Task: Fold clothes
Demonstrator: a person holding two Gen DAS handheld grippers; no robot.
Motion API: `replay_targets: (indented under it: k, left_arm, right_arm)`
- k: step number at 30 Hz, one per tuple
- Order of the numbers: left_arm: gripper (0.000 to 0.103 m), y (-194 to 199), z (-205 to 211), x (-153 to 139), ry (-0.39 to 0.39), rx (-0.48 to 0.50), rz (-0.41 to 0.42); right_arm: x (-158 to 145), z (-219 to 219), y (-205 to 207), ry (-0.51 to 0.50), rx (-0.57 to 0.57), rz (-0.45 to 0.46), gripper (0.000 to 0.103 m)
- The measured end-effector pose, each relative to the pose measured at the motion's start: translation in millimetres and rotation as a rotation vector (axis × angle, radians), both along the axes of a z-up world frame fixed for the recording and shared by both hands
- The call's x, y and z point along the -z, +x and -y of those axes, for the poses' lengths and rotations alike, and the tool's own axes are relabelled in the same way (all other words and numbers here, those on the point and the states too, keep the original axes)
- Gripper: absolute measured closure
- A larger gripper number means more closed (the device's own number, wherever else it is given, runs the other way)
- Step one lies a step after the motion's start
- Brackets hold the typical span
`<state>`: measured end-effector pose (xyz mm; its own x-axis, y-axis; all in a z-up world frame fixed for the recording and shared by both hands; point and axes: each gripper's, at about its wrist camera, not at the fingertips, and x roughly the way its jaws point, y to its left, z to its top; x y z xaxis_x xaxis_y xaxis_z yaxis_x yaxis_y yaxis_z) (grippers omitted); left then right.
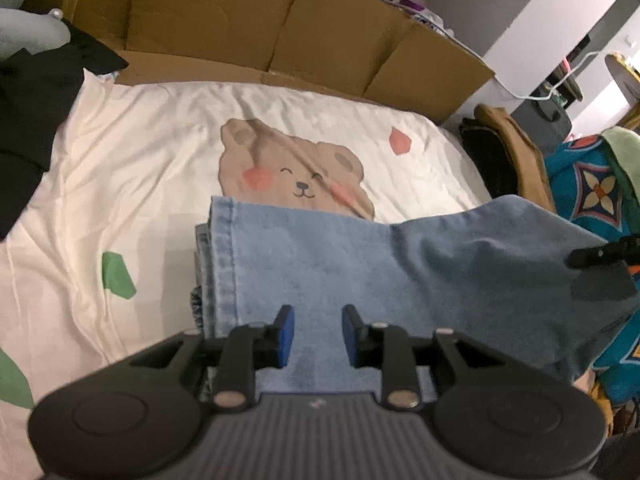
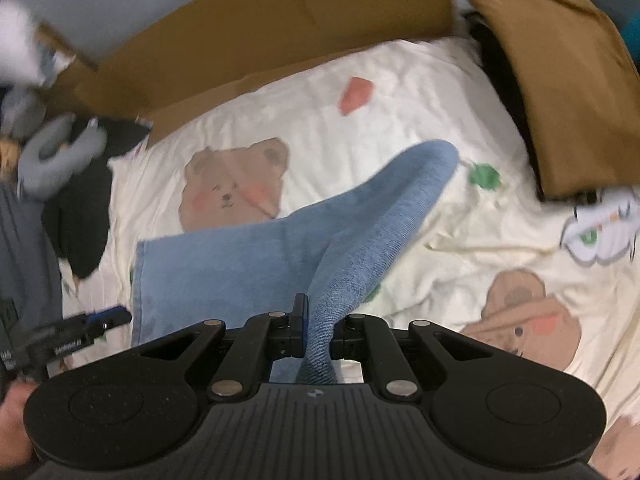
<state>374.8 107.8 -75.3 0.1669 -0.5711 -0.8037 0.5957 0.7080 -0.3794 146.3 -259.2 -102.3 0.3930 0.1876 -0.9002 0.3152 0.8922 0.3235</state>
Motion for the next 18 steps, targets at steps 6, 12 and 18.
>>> replay_targets:
  k: [6, 12, 18]
  left_arm:
    - [0.065, 2.4, -13.3, -2.7, -0.036, -0.014, 0.021]
    - [0.065, 12.7, -30.5, 2.5, -0.038, -0.063, 0.002]
    - [0.065, 16.9, -39.7, 18.7, -0.029, -0.081, -0.056]
  right_arm:
    - [-22.9, -36.8, 26.2, -0.071, -0.133, -0.035, 0.097]
    - [-30.7, -74.9, 40.9, -0.13, -0.221, -0.056, 0.097]
    - [-40.8, -112.5, 46.4, -0.17, -0.276, -0.017, 0.097]
